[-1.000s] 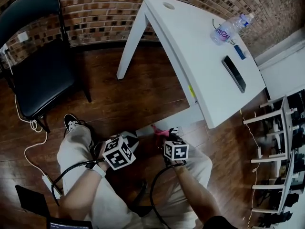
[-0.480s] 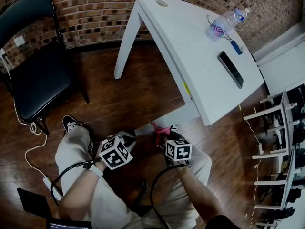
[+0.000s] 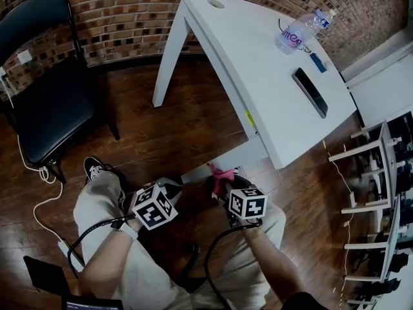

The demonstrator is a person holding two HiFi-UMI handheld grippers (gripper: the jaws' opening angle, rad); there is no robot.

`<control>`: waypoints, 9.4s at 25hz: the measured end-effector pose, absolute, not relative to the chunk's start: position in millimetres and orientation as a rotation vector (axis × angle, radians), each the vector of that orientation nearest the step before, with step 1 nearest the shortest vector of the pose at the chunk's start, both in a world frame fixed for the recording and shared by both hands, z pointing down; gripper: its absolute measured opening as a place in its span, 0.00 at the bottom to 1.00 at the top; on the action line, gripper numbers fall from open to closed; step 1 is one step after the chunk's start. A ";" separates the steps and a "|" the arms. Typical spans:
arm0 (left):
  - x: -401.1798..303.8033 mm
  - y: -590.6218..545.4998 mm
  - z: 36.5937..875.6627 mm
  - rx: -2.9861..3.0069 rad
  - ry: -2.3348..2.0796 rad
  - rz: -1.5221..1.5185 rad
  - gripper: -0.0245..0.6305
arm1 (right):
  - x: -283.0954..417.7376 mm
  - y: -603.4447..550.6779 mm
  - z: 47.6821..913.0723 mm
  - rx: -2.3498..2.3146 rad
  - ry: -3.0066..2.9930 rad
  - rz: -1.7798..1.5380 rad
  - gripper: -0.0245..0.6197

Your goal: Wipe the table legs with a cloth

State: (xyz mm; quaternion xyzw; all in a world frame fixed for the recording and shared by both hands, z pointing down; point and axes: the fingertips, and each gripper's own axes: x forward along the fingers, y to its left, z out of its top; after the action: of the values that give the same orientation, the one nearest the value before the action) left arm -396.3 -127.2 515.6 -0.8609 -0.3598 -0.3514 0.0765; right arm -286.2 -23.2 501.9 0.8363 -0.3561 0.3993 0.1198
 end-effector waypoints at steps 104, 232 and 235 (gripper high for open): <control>-347.0 45.2 407.6 -3.243 -0.024 -0.684 0.04 | -236.5 75.5 328.0 1.883 -2.037 0.748 0.12; 271.8 441.6 443.4 -3.168 0.142 -0.791 0.04 | 299.4 407.6 542.0 1.445 -2.112 0.329 0.11; 275.7 443.7 445.4 -3.159 0.120 -0.813 0.04 | 297.8 407.7 567.6 1.416 -2.116 0.387 0.11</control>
State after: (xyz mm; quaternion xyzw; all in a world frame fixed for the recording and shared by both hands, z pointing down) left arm 275.7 443.7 445.4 -0.9660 0.0367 -0.2485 -0.0614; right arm 297.8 407.7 567.6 0.5279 -0.7890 0.1443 0.2792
